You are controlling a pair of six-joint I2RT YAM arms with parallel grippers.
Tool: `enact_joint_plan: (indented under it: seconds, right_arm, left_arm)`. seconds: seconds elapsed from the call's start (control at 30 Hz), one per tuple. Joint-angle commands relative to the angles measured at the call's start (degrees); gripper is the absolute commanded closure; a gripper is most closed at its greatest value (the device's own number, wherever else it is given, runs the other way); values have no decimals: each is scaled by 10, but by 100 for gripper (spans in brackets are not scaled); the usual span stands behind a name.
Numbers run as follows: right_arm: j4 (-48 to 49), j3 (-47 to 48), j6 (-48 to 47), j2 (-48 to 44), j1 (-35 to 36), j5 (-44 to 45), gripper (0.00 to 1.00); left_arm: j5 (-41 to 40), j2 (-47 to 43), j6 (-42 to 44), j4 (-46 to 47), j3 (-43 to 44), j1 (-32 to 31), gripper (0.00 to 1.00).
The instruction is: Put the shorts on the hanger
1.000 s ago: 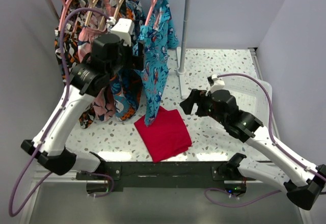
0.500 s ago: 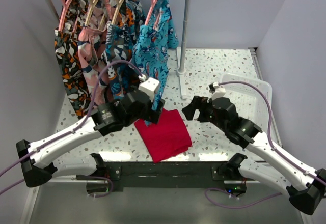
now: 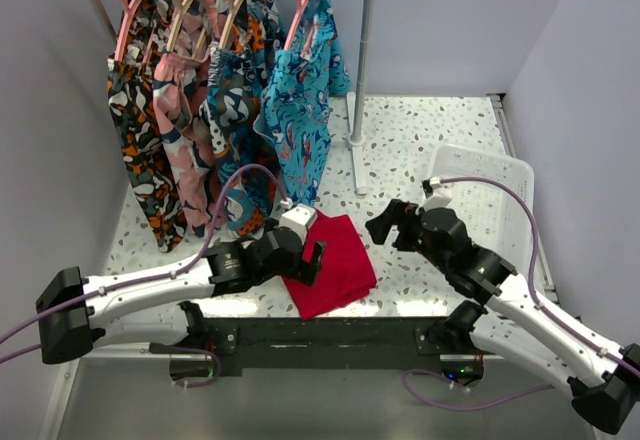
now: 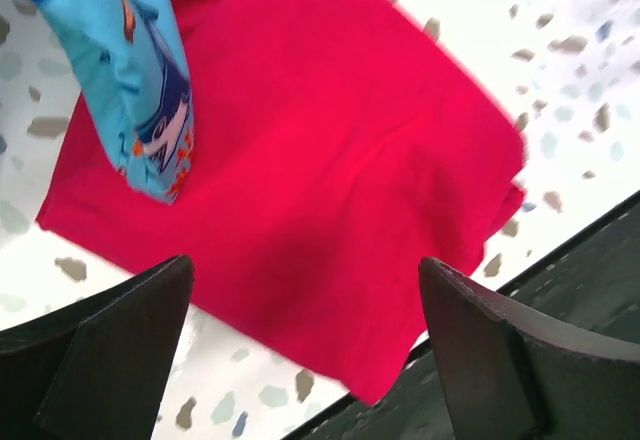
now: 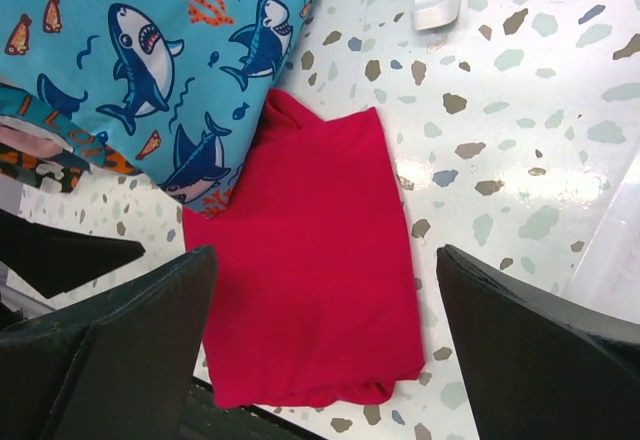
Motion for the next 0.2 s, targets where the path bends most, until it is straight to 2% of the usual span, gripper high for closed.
enact_joint_plan:
  seconds: [0.0, 0.17]
  right_arm:
    - [12, -18, 20, -17, -2, 34, 5]
    - [2, -21, 24, -25, -2, 53, 5]
  left_arm:
    - [-7, -18, -20, 84, -1, -2, 0]
    - [-14, -40, -12, 135, -33, -2, 0]
